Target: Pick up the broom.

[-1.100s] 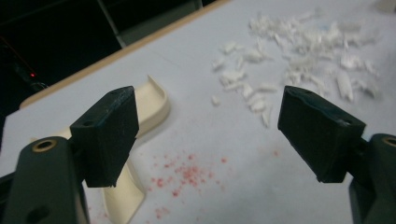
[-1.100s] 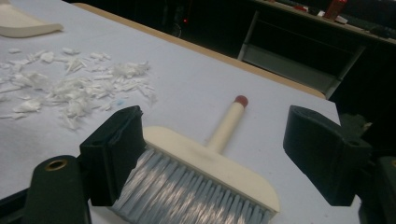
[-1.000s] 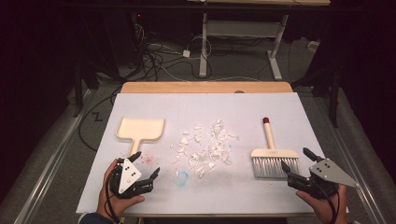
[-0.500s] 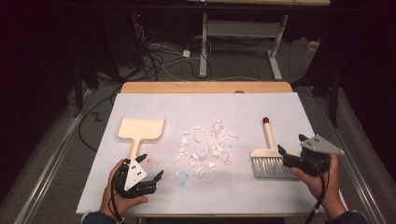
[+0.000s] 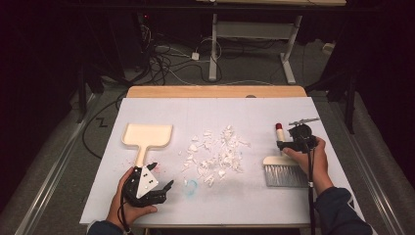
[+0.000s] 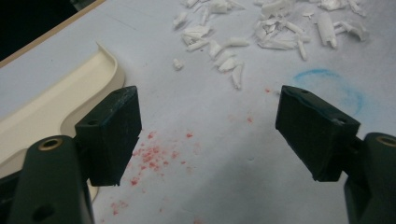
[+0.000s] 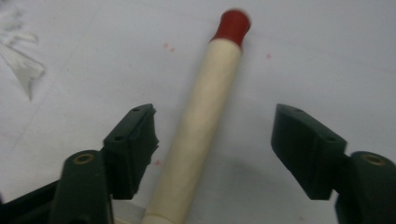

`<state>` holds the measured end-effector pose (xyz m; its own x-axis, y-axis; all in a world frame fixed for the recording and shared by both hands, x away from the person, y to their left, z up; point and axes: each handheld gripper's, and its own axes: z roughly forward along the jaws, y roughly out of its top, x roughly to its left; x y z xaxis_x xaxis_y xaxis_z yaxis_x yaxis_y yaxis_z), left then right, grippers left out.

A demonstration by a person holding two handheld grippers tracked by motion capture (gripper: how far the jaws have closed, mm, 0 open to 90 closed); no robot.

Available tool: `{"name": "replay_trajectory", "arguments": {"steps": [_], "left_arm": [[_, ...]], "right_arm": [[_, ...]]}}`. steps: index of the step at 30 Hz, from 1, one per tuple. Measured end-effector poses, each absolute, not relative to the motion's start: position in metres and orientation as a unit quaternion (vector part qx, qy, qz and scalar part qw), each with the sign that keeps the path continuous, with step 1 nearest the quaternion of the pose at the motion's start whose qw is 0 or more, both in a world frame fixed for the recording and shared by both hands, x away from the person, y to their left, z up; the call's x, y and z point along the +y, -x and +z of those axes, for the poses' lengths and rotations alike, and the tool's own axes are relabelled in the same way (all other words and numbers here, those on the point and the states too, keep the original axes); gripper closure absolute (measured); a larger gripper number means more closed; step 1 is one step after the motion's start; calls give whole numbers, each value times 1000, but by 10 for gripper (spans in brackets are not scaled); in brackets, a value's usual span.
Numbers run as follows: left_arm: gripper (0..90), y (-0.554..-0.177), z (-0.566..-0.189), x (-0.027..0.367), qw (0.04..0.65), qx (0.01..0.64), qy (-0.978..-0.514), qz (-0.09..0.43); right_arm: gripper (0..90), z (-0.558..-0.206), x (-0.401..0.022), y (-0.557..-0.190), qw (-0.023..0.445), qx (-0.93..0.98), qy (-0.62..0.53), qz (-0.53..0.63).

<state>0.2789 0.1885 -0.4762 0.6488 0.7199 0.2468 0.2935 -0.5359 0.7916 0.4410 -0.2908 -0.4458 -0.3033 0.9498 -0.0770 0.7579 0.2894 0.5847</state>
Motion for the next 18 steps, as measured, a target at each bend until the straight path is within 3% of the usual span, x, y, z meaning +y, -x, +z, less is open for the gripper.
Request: {"name": "replay_trajectory", "arguments": {"steps": [2, 7, 18], "left_arm": [[214, -278, -477, 187, 368, 302, -832, 285], [214, -279, -477, 185, 367, 297, -834, 284], [214, -283, -476, 182, 372, 295, -835, 278]], "right_arm": [[414, -456, -288, -447, 188, 789, -547, 208], [599, -457, -289, -447, 183, 786, -543, 230], [708, -457, -286, -448, 191, 808, -508, 229]]}}
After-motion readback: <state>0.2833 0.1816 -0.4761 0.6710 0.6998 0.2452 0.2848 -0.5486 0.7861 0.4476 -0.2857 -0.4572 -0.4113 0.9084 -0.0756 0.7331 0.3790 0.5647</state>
